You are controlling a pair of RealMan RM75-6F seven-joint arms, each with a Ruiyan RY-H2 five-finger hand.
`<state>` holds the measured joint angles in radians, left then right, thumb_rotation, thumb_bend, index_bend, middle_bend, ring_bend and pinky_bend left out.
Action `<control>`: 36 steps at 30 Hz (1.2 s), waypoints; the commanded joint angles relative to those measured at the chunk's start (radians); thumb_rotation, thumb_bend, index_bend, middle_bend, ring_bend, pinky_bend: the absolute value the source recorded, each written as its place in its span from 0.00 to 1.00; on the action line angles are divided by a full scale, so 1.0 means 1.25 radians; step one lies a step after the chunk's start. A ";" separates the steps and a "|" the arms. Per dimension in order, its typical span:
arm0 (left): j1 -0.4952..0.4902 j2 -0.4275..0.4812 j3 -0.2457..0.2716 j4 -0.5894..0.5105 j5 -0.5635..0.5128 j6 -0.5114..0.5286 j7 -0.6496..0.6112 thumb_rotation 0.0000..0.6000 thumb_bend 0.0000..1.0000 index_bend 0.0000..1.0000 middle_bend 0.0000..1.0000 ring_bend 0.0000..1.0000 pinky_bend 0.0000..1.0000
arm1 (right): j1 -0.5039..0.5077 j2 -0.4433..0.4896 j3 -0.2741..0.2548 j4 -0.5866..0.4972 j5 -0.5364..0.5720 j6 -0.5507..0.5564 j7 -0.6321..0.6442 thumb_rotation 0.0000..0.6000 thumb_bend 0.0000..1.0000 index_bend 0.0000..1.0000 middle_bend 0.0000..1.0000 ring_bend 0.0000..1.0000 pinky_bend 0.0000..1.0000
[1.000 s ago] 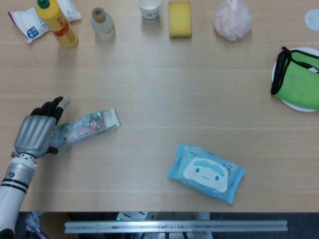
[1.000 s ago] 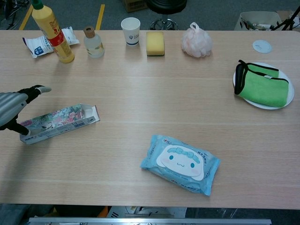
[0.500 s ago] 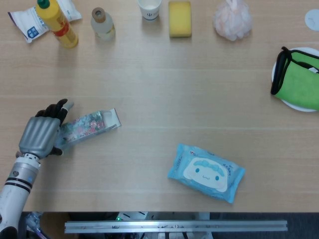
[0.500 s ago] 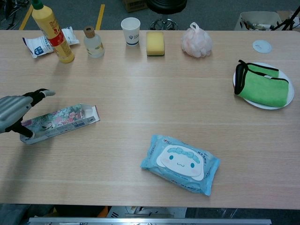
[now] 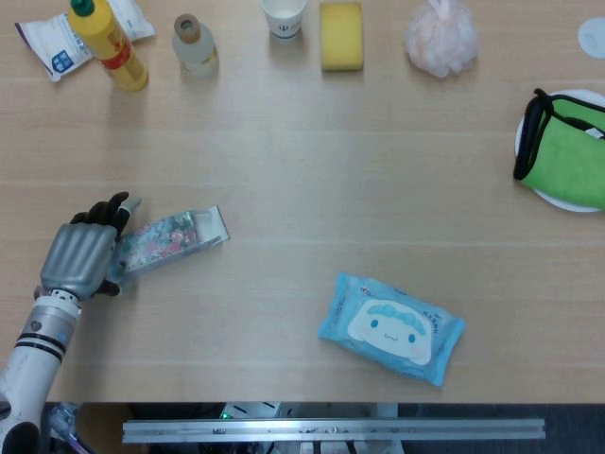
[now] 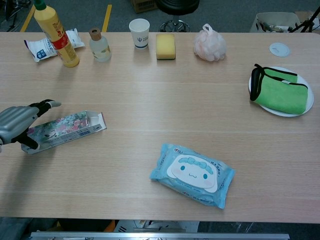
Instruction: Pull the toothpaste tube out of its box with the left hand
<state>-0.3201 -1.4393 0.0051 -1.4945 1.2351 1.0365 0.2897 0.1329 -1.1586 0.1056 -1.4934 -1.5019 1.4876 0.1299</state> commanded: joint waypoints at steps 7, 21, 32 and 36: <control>-0.007 -0.009 0.000 0.014 -0.020 -0.013 0.003 1.00 0.17 0.07 0.06 0.14 0.23 | 0.001 -0.001 -0.003 0.003 0.003 -0.008 0.001 1.00 0.16 0.39 0.35 0.24 0.33; -0.007 -0.017 0.004 0.022 -0.016 -0.004 -0.009 1.00 0.17 0.22 0.20 0.26 0.34 | 0.001 -0.004 -0.006 0.009 0.006 -0.016 0.008 1.00 0.16 0.39 0.35 0.24 0.33; -0.002 -0.033 0.005 0.044 0.009 0.018 -0.032 1.00 0.17 0.33 0.33 0.36 0.42 | 0.001 -0.004 -0.008 0.009 0.008 -0.023 0.010 1.00 0.16 0.39 0.35 0.24 0.33; -0.002 -0.038 0.006 0.050 0.006 0.015 -0.031 1.00 0.17 0.34 0.34 0.37 0.43 | 0.001 -0.004 -0.008 0.010 0.009 -0.024 0.011 1.00 0.16 0.39 0.35 0.24 0.33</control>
<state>-0.3231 -1.4860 0.0127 -1.4320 1.2432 1.0557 0.2503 0.1338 -1.1636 0.0952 -1.4809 -1.4908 1.4573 0.1439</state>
